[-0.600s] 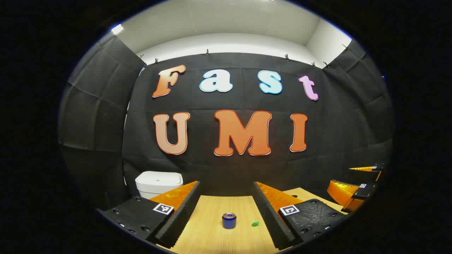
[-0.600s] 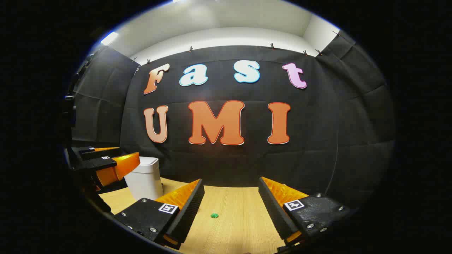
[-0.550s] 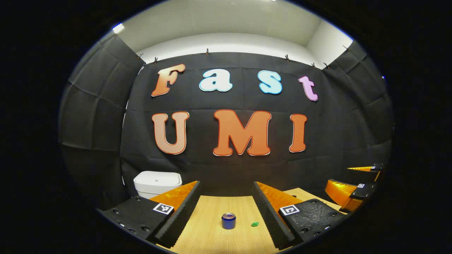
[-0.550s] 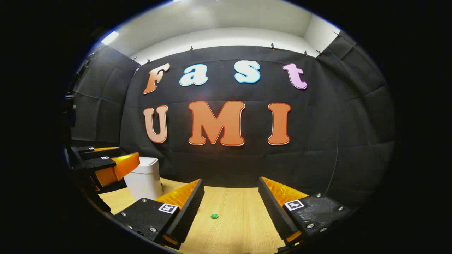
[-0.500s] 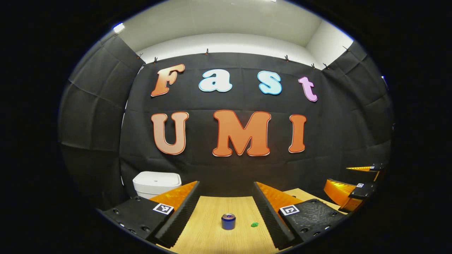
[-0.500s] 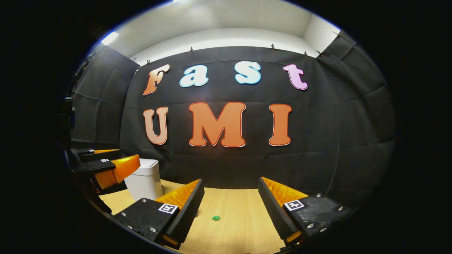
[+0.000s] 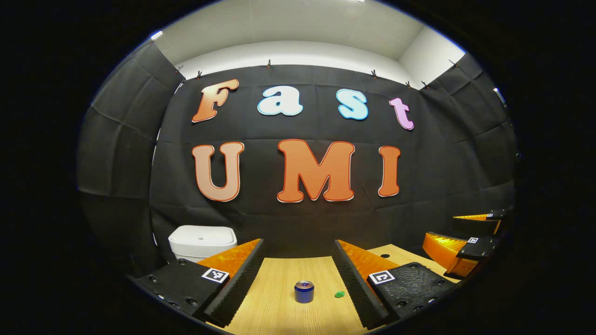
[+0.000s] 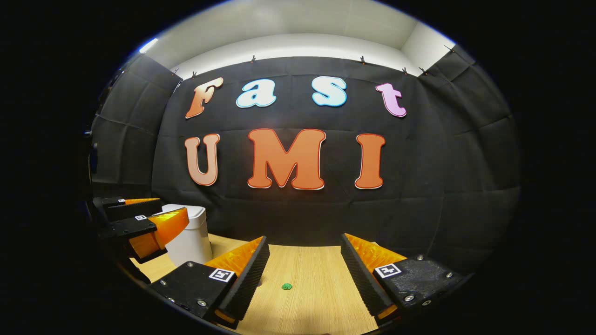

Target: Press the lid of the desktop garbage bin to open it, pick up the crumpled paper on the desktop and throw it into the bin, then pick up the pop can on the desktop and drop it into the bin, and finally close the garbage bin lid.

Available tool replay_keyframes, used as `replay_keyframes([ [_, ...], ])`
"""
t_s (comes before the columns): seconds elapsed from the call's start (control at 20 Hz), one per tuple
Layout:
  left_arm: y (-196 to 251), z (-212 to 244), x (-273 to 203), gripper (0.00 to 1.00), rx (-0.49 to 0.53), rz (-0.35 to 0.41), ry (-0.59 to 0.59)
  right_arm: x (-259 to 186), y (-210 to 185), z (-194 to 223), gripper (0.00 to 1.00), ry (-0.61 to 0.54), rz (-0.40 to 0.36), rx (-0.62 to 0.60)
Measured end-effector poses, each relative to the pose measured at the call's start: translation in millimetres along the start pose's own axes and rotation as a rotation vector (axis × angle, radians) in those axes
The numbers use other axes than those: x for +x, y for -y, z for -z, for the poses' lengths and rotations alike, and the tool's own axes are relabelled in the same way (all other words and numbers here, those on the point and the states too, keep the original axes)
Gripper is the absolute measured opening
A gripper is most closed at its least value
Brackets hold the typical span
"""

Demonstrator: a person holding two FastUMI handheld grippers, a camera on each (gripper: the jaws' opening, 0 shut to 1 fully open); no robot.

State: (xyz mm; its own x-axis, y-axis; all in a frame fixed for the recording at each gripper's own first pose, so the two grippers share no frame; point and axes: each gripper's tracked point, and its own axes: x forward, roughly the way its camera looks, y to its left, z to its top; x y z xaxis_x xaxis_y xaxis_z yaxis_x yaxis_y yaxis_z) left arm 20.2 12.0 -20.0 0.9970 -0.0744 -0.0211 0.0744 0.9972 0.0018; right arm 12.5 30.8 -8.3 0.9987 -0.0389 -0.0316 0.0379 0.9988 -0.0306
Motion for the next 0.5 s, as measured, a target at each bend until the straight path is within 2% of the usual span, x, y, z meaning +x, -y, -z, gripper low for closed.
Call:
replay_keyframes([
  [0.5, 7.9, 4.6, 5.2, 0.93, -0.009, 0.040, -0.020, 4.7, 0.1, 1.2, 0.93, -0.011, 0.015, 0.004],
])
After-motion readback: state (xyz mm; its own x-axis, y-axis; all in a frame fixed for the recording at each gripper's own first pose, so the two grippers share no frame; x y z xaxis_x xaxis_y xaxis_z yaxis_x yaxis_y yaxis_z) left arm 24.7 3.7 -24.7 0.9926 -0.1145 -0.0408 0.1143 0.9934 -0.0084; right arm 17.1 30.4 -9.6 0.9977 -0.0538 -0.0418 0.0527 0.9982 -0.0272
